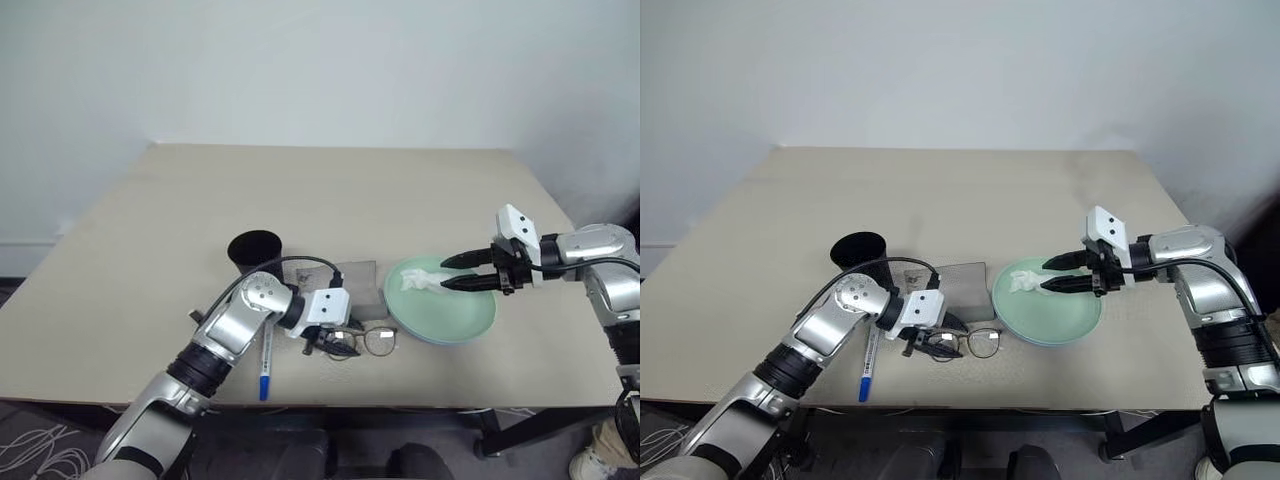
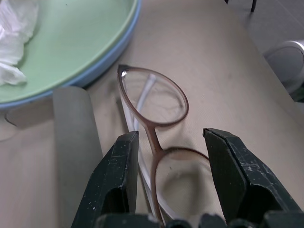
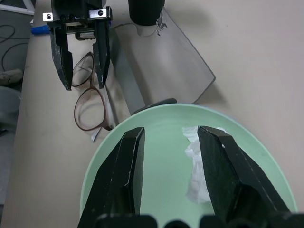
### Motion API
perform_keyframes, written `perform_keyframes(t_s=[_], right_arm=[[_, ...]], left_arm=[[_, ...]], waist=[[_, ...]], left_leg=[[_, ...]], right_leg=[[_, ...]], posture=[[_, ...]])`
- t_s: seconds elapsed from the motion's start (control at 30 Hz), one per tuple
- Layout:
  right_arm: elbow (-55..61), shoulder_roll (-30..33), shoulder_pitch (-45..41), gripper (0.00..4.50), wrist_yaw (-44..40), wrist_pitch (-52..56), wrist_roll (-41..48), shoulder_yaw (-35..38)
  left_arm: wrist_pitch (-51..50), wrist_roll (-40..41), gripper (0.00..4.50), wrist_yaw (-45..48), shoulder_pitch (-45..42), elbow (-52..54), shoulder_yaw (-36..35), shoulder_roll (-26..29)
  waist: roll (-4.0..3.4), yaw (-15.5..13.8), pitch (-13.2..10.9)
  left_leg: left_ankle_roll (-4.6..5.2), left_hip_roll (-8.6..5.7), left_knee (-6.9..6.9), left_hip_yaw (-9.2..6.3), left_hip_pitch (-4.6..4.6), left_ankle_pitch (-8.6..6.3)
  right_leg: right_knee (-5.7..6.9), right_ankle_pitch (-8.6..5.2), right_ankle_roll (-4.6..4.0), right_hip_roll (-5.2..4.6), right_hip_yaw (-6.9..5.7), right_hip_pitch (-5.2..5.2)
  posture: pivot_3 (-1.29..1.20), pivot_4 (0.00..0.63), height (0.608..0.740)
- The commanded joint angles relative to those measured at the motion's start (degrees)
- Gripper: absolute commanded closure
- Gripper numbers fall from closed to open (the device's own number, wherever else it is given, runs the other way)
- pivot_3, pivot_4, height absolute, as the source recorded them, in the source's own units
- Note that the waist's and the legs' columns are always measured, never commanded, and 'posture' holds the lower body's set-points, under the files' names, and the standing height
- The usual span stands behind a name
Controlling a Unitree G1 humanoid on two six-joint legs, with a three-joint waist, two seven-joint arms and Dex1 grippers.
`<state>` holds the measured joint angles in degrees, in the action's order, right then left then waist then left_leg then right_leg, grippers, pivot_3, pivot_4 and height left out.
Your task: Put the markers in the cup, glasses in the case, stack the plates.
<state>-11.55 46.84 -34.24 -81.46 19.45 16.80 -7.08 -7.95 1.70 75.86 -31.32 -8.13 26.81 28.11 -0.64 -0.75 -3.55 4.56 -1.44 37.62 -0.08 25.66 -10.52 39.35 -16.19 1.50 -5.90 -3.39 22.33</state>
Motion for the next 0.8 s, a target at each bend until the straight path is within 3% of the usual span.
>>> perform_keyframes(t_s=[0.03, 0.6, 0.7, 0.8], right_arm=[[1.4, 0.2, -0.6, 2.58, 0.2, -0.6, 0.5, 1.4], [1.1, 0.0, -0.9, 2.58, 0.7, -0.7, 0.2, 1.3], [0.9, -0.1, -1.0, 2.58, 0.8, -0.9, 0.1, 1.2], [0.9, -0.1, -0.9, 2.58, 0.8, -0.9, 0.1, 1.2]], left_arm=[[-0.1, -0.2, 2.27, 0.4, -2.0, 1.3, 0.3, -0.7], [-1.5, -1.8, 2.27, 0.6, -3.4, 0.4, 1.2, -0.8], [-1.9, -2.1, 2.88, 0.3, -3.6, 0.1, 1.1, -0.8], [-2.3, -2.2, 3.85, 0.0, -3.6, 0.1, 1.1, -0.9]], waist=[[0.00, 0.0, 0.0], [0.00, 0.0, 0.0], [0.00, 0.0, 0.0], [0.00, 0.0, 0.0]], left_leg=[[0.01, 0.00, 0.01, 0.01, 0.00, 0.00], [0.03, 0.00, 0.07, 0.00, 0.02, -0.01], [0.03, 0.00, 0.07, 0.00, 0.02, -0.01], [0.03, 0.00, 0.07, 0.00, 0.02, -0.01]], right_leg=[[0.00, 0.01, 0.02, 0.00, -0.01, 0.00], [0.00, 0.03, 0.03, 0.01, 0.04, -0.01], [0.00, 0.04, 0.03, 0.01, 0.04, -0.01], [0.00, 0.04, 0.03, 0.01, 0.04, 0.00]], posture=[[0.00, 0.000, 0.695], [0.00, 0.000, 0.695], [0.00, 0.000, 0.695], [0.00, 0.000, 0.695]])
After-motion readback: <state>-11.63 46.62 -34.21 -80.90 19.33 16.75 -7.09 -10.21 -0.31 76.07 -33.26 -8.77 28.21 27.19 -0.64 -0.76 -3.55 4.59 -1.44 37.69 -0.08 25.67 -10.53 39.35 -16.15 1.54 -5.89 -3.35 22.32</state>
